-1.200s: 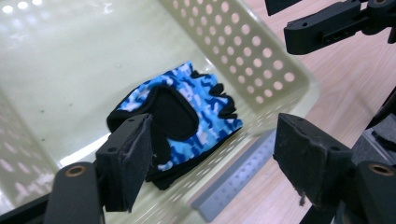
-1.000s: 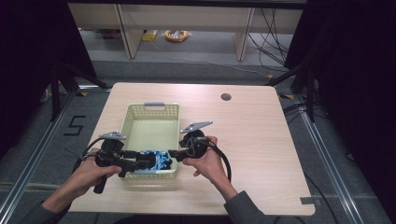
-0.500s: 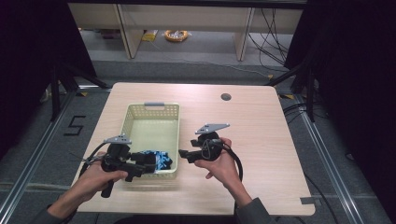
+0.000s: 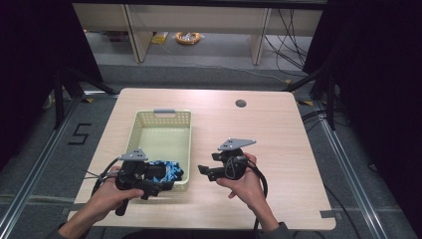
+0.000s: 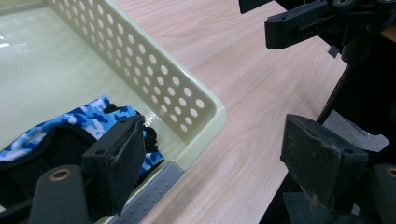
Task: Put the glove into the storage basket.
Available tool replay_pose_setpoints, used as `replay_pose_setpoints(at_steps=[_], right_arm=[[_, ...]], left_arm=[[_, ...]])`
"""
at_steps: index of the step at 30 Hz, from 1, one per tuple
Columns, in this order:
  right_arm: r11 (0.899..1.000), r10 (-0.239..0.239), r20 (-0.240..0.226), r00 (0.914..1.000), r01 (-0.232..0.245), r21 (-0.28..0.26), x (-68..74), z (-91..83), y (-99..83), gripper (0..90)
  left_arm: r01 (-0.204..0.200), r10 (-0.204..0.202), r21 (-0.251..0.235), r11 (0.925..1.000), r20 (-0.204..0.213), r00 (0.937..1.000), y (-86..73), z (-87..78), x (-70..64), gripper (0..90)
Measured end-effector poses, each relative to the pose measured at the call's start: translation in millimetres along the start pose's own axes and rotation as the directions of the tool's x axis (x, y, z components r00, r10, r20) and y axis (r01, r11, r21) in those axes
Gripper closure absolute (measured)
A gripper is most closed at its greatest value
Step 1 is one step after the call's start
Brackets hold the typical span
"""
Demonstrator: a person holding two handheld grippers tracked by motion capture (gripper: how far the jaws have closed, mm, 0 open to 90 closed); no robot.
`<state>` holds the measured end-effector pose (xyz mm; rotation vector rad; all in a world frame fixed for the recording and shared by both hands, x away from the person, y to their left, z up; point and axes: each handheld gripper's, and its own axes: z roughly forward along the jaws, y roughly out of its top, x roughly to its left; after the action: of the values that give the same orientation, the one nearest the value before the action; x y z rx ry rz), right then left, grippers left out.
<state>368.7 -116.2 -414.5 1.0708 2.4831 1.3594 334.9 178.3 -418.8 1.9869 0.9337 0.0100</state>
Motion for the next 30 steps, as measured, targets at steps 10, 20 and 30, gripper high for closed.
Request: replay_pose_setpoints(at_steps=[10, 20, 30], right_arm=[[1.000, -0.023, -0.002, 0.9997, 0.023, -0.020, -2.5, -10.2, -12.8, 33.1], [1.000, -0.012, 0.000, 0.9999, 0.012, -0.011, -4.9, -14.0, -23.3, 32.5], [1.000, 0.011, -0.014, 0.9998, -0.011, -0.017, -7.0, -17.8, -33.7, 31.0]], left_arm=[[-0.032, 0.032, -0.046, 0.9984, -0.001, 0.9995, -3.3, 5.8, -6.3, 21.3], [-0.056, 0.056, -0.017, 0.9983, -0.009, 0.9984, -10.5, 13.1, -13.1, 21.3], [-0.061, 0.061, -0.022, 0.9979, 0.008, 0.9981, -17.4, 13.5, -16.7, 21.2]])
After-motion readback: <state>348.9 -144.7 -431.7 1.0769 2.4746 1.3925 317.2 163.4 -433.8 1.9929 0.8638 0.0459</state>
